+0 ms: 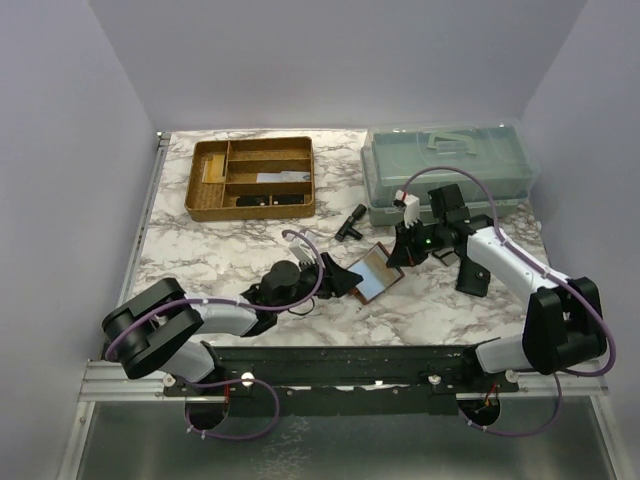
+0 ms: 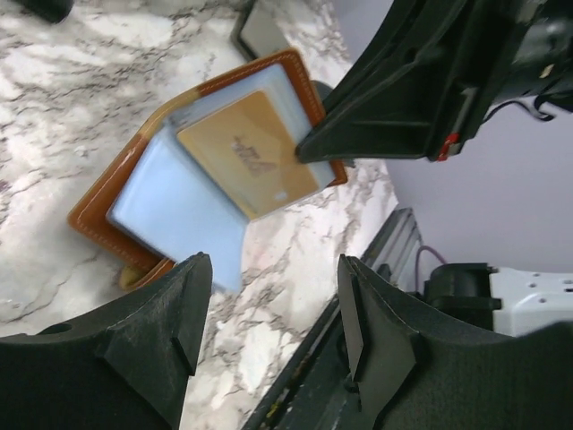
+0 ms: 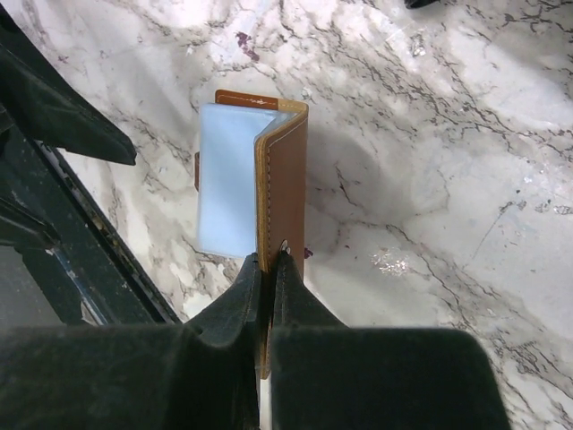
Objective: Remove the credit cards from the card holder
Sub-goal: Remove the credit card from the card holder.
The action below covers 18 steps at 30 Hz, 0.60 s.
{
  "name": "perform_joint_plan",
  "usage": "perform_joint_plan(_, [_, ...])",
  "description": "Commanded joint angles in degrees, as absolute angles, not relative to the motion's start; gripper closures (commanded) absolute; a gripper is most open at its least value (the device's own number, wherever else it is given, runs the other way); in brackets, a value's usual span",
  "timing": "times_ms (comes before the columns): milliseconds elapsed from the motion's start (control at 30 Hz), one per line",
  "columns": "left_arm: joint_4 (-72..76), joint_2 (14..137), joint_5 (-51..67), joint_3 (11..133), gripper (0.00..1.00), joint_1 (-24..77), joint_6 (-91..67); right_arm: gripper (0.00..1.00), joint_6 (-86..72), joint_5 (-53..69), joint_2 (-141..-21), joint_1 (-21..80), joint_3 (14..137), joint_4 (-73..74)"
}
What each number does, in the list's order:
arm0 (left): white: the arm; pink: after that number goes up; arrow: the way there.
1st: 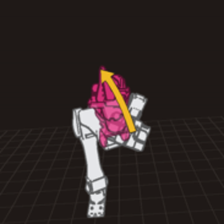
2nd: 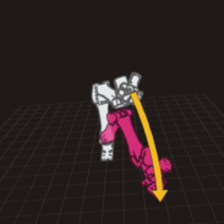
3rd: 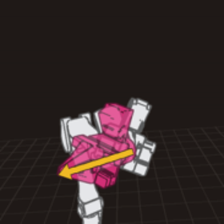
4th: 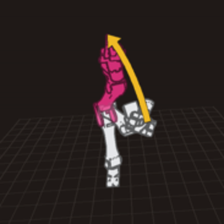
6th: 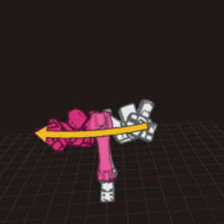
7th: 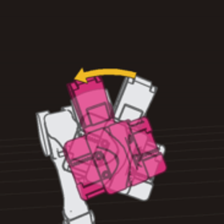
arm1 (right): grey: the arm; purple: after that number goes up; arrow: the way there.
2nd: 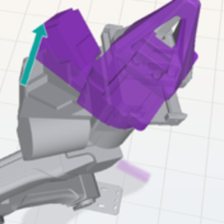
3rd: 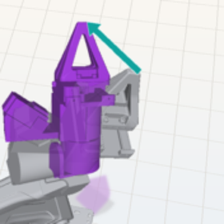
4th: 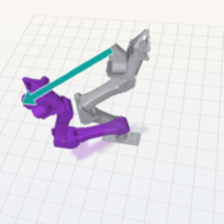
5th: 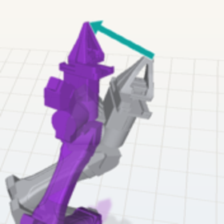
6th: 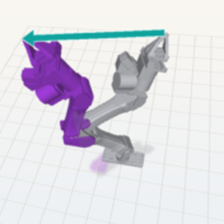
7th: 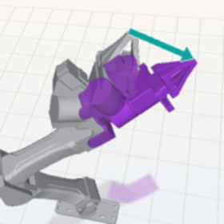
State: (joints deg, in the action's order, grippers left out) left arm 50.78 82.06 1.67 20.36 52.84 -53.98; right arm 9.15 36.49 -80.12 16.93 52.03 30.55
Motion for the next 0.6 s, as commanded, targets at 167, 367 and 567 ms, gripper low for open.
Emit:
perform_joint_plan(167, [51.52,79.68,7.72,25.49,0.36,54.08,-59.0,1.0,10.94,49.79,-72.66,14.75,49.75,29.19])
perform_joint_plan(367, [54.31,81.07,7.91,25.5,0.35,54.45,-60.11,1.0,10.42,58.32,-69.86,10.69,48.51,28.83])
perform_joint_plan(567, [55.98,83.81,7.71,27.01,0.34,54.79,-60.73,1.0,10.38,61.06,-69.11,9.89,47.81,28.43])
